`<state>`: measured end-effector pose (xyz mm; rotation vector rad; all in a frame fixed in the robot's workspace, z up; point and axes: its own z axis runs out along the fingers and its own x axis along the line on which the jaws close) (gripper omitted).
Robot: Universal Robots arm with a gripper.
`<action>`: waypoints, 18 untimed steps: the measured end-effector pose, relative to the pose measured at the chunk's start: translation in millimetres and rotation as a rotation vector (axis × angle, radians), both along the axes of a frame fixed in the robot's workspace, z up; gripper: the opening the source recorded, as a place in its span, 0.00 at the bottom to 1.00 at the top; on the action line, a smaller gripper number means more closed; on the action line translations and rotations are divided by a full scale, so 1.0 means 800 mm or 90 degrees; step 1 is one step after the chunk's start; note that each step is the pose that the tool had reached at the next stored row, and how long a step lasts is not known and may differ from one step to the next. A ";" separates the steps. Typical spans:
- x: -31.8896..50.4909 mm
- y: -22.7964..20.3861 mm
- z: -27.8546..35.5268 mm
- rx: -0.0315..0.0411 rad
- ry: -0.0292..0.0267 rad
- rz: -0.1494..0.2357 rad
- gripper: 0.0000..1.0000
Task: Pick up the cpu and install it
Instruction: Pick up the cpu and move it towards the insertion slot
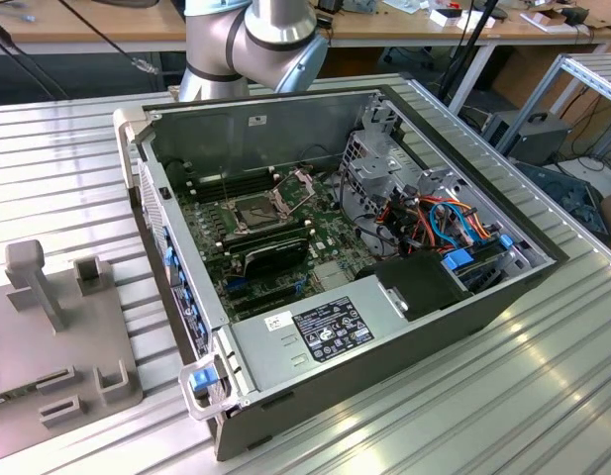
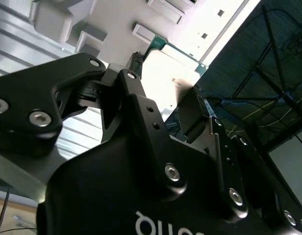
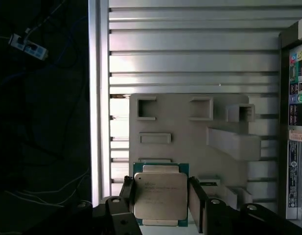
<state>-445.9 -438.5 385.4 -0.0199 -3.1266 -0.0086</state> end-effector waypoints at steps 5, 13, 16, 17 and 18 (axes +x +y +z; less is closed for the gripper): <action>0.000 0.0007 0.0213 0.0000 -0.0020 0.000 0.54; 0.011 0.0007 0.0214 0.0000 -0.0021 0.000 0.54; 0.020 0.0007 0.0215 0.0000 -0.0020 0.000 0.54; 0.023 0.0007 0.0215 -0.0001 -0.0020 0.000 0.54; 0.026 0.0007 0.0214 0.0000 -0.0021 0.000 0.54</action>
